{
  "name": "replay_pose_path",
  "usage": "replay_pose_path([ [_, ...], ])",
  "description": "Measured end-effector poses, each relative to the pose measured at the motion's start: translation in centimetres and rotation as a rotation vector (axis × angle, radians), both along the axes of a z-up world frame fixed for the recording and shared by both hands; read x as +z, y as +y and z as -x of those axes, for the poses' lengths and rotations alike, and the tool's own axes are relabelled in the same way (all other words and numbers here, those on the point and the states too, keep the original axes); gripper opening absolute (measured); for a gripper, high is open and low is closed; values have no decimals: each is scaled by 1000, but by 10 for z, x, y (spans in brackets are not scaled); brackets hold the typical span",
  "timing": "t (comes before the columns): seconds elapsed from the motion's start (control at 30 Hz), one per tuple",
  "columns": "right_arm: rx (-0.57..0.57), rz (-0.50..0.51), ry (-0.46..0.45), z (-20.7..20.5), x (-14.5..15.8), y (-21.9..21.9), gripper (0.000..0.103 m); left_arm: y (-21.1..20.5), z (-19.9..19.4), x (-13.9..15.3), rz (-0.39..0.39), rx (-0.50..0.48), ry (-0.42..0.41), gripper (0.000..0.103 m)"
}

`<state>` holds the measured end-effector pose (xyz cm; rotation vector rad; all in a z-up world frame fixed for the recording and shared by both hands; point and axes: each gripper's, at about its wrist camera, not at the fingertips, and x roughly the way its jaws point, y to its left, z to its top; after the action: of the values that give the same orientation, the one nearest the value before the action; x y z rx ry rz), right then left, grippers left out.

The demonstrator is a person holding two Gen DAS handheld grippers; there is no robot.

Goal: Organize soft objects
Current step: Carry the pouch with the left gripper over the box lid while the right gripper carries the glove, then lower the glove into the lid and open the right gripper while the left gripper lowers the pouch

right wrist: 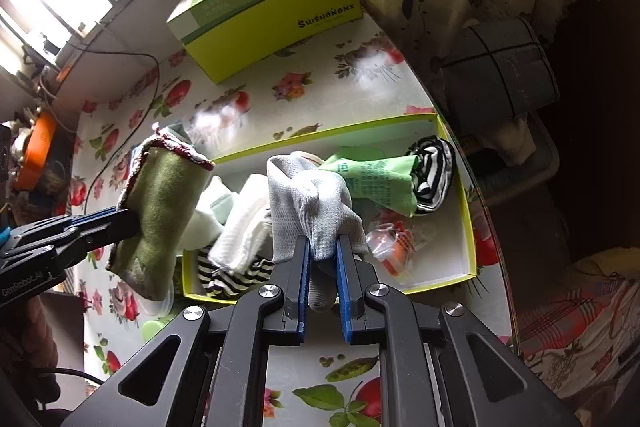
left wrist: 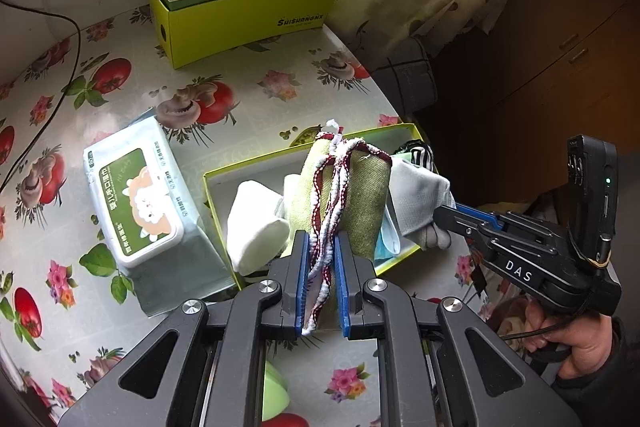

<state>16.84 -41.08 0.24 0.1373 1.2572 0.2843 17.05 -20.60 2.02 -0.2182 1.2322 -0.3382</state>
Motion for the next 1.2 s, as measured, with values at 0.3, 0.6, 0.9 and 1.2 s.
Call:
replay_pose_path([
  [0.3,-4,27,62,-9,-36,-6,12,-18,-6,-13,-14,-29,33,13],
  [0.6,-26,31,57,-27,-42,-10,12,-30,-14,-23,-26,-46,47,13],
  [0.9,-25,5,92,-23,-49,-15,16,-39,-20,-36,-31,-68,74,13],
  [1.2,-19,3,92,-13,-49,-16,18,-42,-17,-50,-9,-79,109,13],
])
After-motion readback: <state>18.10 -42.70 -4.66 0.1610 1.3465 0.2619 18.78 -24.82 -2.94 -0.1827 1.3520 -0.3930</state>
